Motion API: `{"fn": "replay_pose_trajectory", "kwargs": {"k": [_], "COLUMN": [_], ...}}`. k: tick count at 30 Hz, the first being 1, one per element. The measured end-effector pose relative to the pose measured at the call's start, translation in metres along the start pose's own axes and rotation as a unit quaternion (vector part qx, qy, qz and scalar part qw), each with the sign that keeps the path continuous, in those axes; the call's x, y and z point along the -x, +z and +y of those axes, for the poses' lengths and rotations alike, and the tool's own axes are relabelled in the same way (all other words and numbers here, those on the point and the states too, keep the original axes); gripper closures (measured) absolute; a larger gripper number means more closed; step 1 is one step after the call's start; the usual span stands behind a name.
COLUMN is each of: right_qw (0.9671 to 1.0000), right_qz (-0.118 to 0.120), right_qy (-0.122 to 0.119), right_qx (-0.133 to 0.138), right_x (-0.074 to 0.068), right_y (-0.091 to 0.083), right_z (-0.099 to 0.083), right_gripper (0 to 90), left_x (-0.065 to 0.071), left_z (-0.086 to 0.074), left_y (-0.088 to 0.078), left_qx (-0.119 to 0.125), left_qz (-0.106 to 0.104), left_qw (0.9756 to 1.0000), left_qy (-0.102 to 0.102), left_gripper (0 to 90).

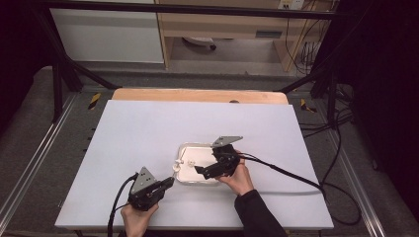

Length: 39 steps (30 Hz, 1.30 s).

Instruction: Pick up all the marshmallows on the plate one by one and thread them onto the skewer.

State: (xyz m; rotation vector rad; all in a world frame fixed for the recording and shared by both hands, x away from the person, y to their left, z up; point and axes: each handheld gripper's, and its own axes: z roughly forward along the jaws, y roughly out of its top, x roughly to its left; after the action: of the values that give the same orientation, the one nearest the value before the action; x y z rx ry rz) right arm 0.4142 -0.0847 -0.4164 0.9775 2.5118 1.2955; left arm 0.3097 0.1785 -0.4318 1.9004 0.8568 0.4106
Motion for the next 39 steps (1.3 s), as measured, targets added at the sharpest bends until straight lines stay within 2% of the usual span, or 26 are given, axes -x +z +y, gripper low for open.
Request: {"fn": "replay_pose_trajectory", "kwargs": {"k": [7,9,15,20,26,28,31,34,39], "right_qw": [0.9997,0.9996,0.9999,0.9995,0.9986,0.9985,0.9979,0.9974,0.9968], "right_qz": [-0.001,-0.001,0.001,-0.003,0.009,0.011,0.017,0.022,0.024], "right_qy": [-0.017,-0.017,-0.004,-0.014,-0.033,-0.028,-0.033,-0.045,-0.061], "right_qx": [-0.015,-0.021,-0.017,-0.028,-0.041,-0.045,-0.053,-0.053,-0.047], "right_x": [-0.001,-0.001,0.006,0.008,0.005,0.006,0.006,0.006,0.005], "right_y": [0.018,0.023,0.033,0.041,0.052,0.055,0.058,0.058,0.059], "right_z": [0.007,0.008,0.01,0.011,0.012,0.011,0.008,0.008,0.006], "right_gripper": [8.0,9.7,15.5,20.2,32.4,36.8,43.9,50.2,56.9], "left_x": [-0.001,-0.001,-0.001,-0.003,-0.005,-0.004,-0.004,-0.004,-0.002], "left_z": [0.0,0.0,-0.001,-0.003,-0.002,-0.002,-0.002,-0.002,-0.002], "left_y": [-0.002,-0.002,0.0,0.0,-0.002,-0.002,-0.001,0.0,0.001], "left_qx": [0.004,0.006,0.005,0.005,0.01,0.009,0.008,0.008,0.004], "left_qz": [0.001,0.0,-0.001,-0.001,-0.005,-0.002,-0.004,-0.007,-0.002], "left_qw": [1.0,1.0,1.0,1.0,0.9999,0.9999,1.0,0.9999,1.0], "left_qy": [0.001,0.001,-0.001,-0.003,-0.005,-0.004,-0.004,-0.003,-0.002], "left_gripper": [88.3,88.3,88.3,88.3,88.3,88.3,88.3,88.2,88.3]}}
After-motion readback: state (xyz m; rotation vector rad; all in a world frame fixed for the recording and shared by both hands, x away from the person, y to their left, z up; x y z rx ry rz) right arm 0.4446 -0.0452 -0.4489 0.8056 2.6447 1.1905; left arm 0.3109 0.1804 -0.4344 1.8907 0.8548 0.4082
